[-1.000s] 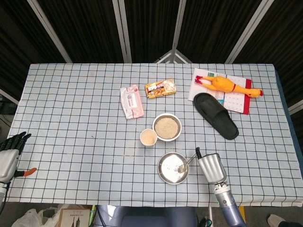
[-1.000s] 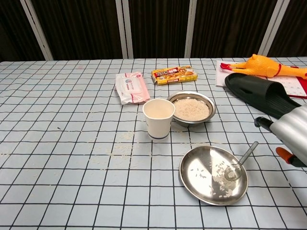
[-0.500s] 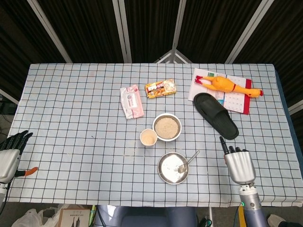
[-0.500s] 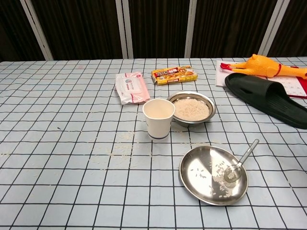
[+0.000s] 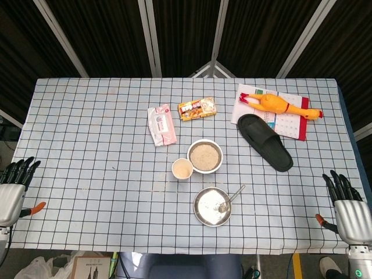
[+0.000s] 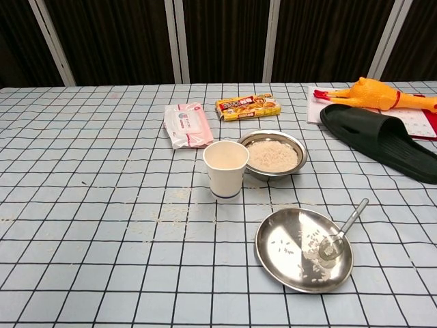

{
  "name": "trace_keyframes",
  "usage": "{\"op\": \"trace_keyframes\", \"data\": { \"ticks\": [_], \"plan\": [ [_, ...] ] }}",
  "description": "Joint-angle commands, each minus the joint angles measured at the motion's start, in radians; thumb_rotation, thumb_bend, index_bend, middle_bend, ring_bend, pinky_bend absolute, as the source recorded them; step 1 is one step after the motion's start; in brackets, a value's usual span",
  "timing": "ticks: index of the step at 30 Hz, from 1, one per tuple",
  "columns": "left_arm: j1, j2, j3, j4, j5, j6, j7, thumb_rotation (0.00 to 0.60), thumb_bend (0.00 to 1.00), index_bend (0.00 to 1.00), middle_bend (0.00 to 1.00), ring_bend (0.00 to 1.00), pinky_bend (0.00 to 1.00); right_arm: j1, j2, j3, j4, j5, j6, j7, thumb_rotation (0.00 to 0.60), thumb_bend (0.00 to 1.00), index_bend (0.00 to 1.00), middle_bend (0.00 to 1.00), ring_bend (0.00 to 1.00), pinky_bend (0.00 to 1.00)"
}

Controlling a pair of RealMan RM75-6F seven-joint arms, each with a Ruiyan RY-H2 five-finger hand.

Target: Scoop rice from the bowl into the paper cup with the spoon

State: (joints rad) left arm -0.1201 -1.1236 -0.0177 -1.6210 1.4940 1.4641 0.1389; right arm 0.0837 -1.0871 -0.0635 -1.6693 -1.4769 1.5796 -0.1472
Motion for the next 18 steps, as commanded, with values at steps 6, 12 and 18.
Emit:
{"op": "trace_keyframes", "data": {
  "ticks": [6,12,18],
  "plan": [
    [0.009,-0.023,-0.012,0.009,-0.011,0.020,0.033,0.600,0.00,0.00,0.00,0.00,0.00,-0.016,-0.003,0.006,0.034,-0.013,-0.008,0.036,0.600,0.21,0.00,0.00,0.00,0.20],
    [0.015,-0.024,-0.012,0.014,-0.010,0.027,0.024,0.600,0.00,0.00,0.00,0.00,0.00,-0.018,-0.023,0.023,0.041,-0.023,-0.002,0.038,0.600,0.21,0.00,0.00,0.00,0.20],
    [0.016,-0.023,-0.011,0.007,-0.008,0.026,0.021,0.600,0.00,0.00,0.00,0.00,0.00,-0.026,-0.037,0.032,0.062,-0.031,0.002,0.039,0.600,0.21,0.00,0.00,0.00,0.20]
  ]
}}
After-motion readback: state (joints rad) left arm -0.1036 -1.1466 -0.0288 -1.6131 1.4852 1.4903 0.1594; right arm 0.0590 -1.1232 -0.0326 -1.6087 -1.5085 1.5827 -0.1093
